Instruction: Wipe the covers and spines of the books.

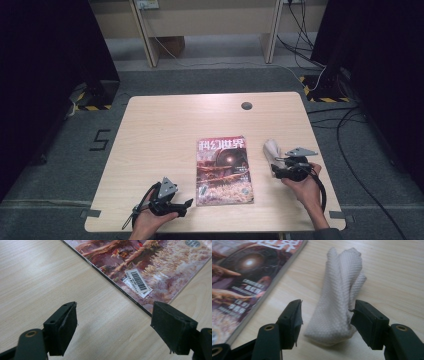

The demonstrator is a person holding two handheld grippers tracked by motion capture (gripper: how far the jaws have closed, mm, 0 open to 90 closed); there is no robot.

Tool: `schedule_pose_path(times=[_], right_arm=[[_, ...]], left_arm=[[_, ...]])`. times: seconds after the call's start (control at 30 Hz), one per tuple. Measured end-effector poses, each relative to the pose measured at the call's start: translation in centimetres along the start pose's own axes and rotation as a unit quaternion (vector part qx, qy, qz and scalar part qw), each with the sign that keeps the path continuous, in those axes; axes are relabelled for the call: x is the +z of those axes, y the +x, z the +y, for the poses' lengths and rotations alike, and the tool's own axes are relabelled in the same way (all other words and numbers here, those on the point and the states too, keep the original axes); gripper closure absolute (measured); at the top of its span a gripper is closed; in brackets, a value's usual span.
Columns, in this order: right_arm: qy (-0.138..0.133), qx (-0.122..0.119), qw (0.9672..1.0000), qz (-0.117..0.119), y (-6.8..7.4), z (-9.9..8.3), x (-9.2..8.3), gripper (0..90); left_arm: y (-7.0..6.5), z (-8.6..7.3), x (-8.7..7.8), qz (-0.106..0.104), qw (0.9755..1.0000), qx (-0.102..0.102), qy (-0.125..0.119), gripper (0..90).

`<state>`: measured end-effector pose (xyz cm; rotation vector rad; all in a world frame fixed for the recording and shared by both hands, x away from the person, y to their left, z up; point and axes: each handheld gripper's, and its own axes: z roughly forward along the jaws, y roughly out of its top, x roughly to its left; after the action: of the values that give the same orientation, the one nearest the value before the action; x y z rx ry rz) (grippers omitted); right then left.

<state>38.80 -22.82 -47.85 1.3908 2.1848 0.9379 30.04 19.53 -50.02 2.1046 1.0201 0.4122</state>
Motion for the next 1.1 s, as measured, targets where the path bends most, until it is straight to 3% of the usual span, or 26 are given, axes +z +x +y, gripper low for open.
schedule_pose_path(times=[0.17, 0.27, 0.6, 1.1], right_arm=[[-0.015, -0.005, 0.9998, 0.015, 1.1, -0.7, -1.2, 37.3], [-0.023, -0.005, 0.9994, 0.026, 1.6, -1.4, -1.7, 36.7], [-0.033, -0.010, 0.9992, 0.019, 2.8, -3.4, -3.7, 30.6], [-0.021, -0.020, 0.9987, 0.042, 3.5, -6.3, -5.0, 30.6]], left_arm=[[0.1, -0.1, -0.1, -0.003, 1.0000, -0.005, -0.002, 20.5], [-0.2, -0.3, -0.3, -0.017, 0.9997, -0.016, -0.004, 19.8], [-0.8, -0.8, -0.8, -0.017, 0.9999, -0.004, 0.002, 18.5], [-1.6, -1.5, -1.4, -0.024, 0.9996, 0.010, 0.012, 17.5]])
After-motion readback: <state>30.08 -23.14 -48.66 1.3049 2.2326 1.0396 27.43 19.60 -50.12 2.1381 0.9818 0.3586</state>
